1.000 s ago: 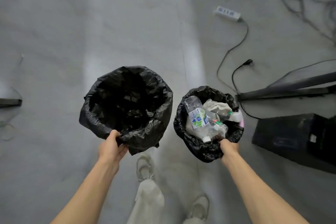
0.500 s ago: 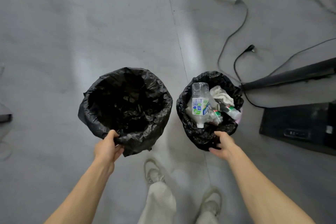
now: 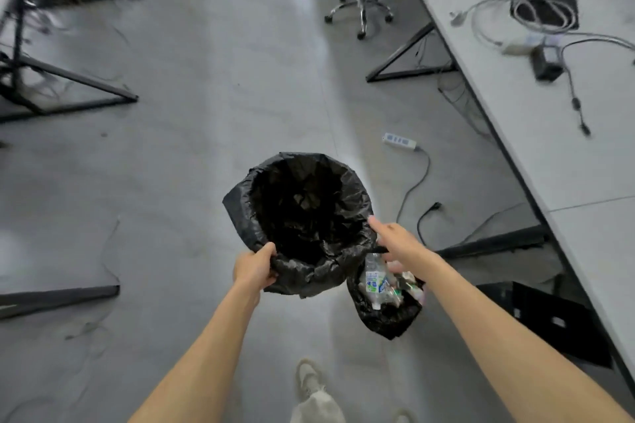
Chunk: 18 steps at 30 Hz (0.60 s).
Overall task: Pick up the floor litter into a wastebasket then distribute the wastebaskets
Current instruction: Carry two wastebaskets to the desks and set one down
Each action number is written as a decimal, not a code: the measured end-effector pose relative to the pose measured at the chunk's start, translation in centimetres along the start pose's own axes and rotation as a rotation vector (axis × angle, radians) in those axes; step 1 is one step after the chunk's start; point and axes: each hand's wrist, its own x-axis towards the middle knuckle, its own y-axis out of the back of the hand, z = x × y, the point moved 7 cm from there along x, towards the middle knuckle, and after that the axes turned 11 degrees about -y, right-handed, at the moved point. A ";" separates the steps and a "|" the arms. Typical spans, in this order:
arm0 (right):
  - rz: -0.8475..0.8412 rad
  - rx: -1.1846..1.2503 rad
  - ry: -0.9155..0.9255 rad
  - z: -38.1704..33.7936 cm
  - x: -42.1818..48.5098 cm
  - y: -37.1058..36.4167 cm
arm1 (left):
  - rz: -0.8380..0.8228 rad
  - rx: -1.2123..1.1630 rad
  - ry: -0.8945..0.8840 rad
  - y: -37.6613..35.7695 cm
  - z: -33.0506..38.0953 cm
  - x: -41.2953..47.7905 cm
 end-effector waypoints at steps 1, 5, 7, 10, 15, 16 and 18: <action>-0.013 -0.022 0.023 -1.5 -2.5 -0.2 | -0.018 0.008 -0.032 0.7 2.1 -0.6; 0.016 0.099 0.122 -4.9 -7.4 -0.6 | -0.035 0.015 -0.123 2.8 7.8 -1.7; 0.037 0.217 0.148 -6.1 -8.4 -0.6 | -0.032 -0.011 -0.147 3.6 9.9 -1.7; -0.015 0.287 0.167 -7.8 -8.5 -1.0 | -0.036 -0.045 -0.149 4.2 12.0 -0.7; -0.043 0.338 0.194 -13.1 -6.3 -1.3 | -0.077 -0.051 -0.134 2.8 15.8 3.4; -0.036 0.335 0.191 -13.8 -5.8 -1.4 | -0.083 -0.045 -0.130 2.5 16.5 3.8; -0.041 0.345 0.182 -16.4 -4.1 -1.2 | -0.100 -0.031 -0.126 1.3 18.4 6.0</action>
